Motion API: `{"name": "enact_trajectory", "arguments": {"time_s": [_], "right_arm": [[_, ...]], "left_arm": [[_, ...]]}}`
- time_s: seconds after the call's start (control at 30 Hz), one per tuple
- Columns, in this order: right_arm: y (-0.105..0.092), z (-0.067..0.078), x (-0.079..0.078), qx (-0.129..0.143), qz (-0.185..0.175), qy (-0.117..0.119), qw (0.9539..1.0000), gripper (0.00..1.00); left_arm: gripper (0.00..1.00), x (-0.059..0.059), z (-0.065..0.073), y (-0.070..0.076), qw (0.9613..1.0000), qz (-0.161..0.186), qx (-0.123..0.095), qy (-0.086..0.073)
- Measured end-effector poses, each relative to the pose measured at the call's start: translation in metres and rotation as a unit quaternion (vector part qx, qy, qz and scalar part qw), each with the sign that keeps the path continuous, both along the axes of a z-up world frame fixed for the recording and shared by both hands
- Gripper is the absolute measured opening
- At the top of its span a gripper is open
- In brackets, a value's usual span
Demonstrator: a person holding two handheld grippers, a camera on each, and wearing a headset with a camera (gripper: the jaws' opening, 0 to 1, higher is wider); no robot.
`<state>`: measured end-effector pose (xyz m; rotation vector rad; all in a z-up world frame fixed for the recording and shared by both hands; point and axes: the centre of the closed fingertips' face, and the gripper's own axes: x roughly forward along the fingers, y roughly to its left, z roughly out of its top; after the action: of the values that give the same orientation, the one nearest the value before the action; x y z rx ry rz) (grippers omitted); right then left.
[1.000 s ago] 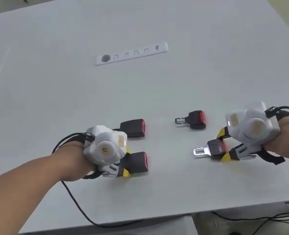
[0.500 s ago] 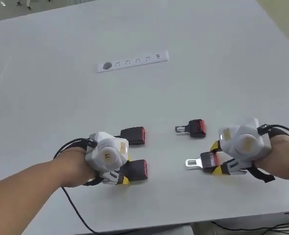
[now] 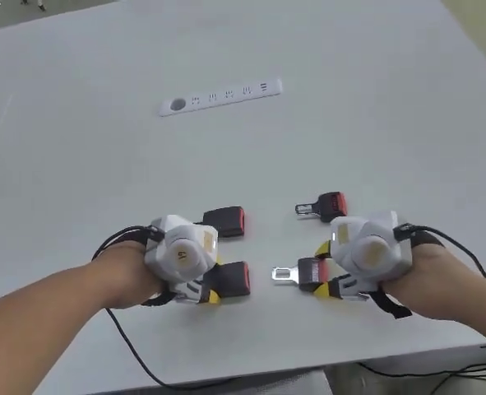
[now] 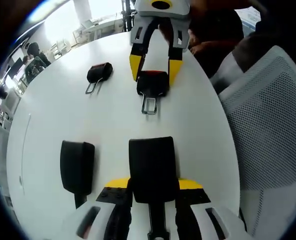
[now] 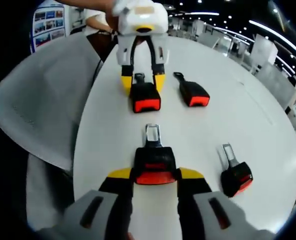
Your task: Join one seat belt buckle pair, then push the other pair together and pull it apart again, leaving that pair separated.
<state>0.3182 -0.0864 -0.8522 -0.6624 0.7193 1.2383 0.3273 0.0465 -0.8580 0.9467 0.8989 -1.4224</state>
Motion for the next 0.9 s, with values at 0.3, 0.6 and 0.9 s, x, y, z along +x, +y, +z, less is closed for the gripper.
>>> {"name": "enact_trajectory", "arguments": {"time_s": [0.3,0.6,0.9], "right_arm": [[0.021,0.001,0.002,0.009,0.005,-0.003,0.9999,0.33],[0.036,0.001,0.004,0.017,0.015,-0.009,0.9997,0.33],[0.04,0.002,0.003,0.012,0.024,-0.016,0.9995,0.32]], "left_arm": [[0.34,0.0,0.0,0.0,1.0,-0.002,0.005,0.0],[0.33,0.0,0.0,0.001,0.9999,-0.007,0.015,0.002],[0.33,0.0,0.0,0.001,0.9997,-0.007,0.024,0.001]]}}
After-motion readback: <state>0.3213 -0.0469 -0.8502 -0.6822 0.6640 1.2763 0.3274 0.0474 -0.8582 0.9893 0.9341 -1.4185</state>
